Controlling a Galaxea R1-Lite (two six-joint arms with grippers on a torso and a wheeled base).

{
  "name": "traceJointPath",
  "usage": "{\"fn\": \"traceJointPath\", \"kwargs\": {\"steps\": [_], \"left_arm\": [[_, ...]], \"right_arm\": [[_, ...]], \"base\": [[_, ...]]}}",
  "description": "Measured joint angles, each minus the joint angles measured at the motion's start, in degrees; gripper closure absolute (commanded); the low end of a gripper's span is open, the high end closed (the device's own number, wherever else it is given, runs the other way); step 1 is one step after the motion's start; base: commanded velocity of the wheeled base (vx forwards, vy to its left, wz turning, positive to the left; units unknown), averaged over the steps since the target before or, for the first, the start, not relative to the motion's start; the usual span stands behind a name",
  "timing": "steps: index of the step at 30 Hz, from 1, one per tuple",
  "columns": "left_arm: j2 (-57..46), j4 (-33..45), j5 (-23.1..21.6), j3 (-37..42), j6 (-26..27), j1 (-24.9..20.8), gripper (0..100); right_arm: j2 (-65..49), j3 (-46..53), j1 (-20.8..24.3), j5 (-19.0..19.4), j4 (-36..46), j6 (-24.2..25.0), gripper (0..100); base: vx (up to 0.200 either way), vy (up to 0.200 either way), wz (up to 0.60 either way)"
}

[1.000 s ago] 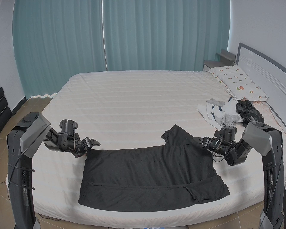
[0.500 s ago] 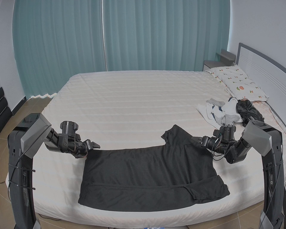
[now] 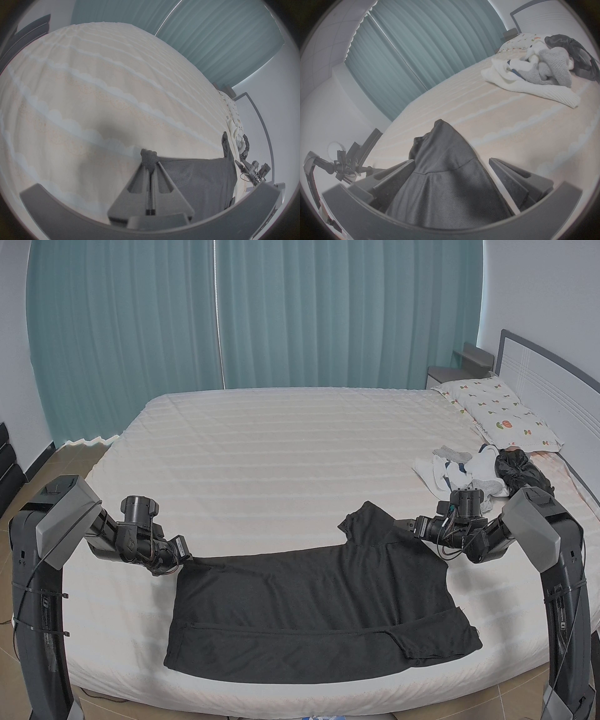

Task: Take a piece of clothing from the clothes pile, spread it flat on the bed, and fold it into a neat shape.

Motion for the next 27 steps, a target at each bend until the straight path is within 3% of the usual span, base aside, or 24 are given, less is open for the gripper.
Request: {"fn": "traceJointPath", "kwargs": {"steps": [9, 27], "left_arm": [[-0.89, -0.07, 0.13, 0.94, 0.11, 0.06, 100], [-2.05, 0.24, 1.49, 0.57, 0.41, 0.15, 100]], "right_arm": [[3.88, -7.41, 1.13, -0.26, 4.28, -1.34, 0], [6.17, -9.29, 0.68, -0.88, 4.16, -1.63, 0]], "base": [[0.0, 0.0, 0.0], [0.0, 0.0, 0.0]]}}
